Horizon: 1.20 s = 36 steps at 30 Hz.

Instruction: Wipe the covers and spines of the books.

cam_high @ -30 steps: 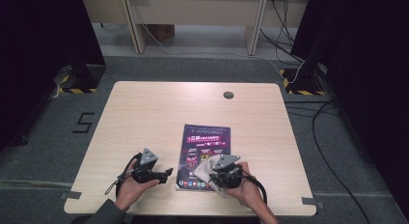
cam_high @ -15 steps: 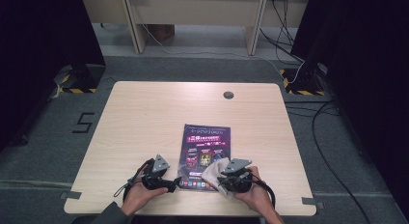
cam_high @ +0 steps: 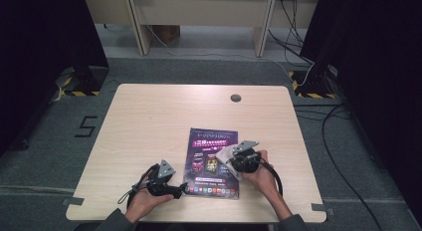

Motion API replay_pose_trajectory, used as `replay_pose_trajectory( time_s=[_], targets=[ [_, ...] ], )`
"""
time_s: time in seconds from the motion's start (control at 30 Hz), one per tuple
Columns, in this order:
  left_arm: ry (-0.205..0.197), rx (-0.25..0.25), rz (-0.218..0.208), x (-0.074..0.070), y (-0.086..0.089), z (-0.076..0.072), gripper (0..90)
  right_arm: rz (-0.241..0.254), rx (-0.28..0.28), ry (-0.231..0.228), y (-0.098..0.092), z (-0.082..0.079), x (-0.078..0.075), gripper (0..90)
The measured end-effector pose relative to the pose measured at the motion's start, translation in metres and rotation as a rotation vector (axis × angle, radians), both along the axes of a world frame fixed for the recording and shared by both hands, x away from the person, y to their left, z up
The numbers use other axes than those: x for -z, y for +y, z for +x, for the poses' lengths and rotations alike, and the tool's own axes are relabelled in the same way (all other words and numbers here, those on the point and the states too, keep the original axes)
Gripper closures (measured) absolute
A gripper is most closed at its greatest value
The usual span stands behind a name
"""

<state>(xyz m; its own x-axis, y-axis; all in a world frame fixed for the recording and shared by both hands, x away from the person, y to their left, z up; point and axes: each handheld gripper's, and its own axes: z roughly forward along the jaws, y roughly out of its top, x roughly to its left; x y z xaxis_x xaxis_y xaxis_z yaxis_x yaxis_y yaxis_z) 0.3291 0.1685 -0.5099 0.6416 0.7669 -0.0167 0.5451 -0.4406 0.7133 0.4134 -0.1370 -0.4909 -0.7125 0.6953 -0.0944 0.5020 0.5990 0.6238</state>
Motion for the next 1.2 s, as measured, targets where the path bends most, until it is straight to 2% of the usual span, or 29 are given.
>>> replay_pose_trajectory(
  time_s=[0.07,0.27,0.47,0.57,0.87,0.97,1.2],
  targets=[
    [0.002,0.000,-0.001,0.000,0.000,0.000,20.9,0.013,0.021,0.009,0.001,0.012,0.000,72.0],
    [0.002,0.001,-0.002,0.000,0.000,0.000,21.2,0.010,0.085,-0.008,0.004,0.039,0.001,72.0],
    [0.001,-0.001,-0.001,0.000,0.000,0.000,21.2,0.001,0.163,-0.061,0.002,0.061,0.003,72.1],
    [0.005,-0.002,-0.005,0.000,0.000,0.001,21.1,0.007,0.182,-0.071,0.002,0.067,0.004,72.0],
    [0.006,0.000,-0.010,0.000,0.000,0.001,21.2,-0.022,0.181,-0.100,0.009,0.071,0.005,73.3],
    [0.007,0.001,-0.009,0.000,0.000,0.001,21.2,0.000,0.149,-0.083,0.014,0.069,0.006,73.4],
    [0.006,0.000,-0.010,0.000,0.000,0.001,21.2,-0.016,0.057,-0.083,0.038,0.058,0.005,73.7]
  ],
)
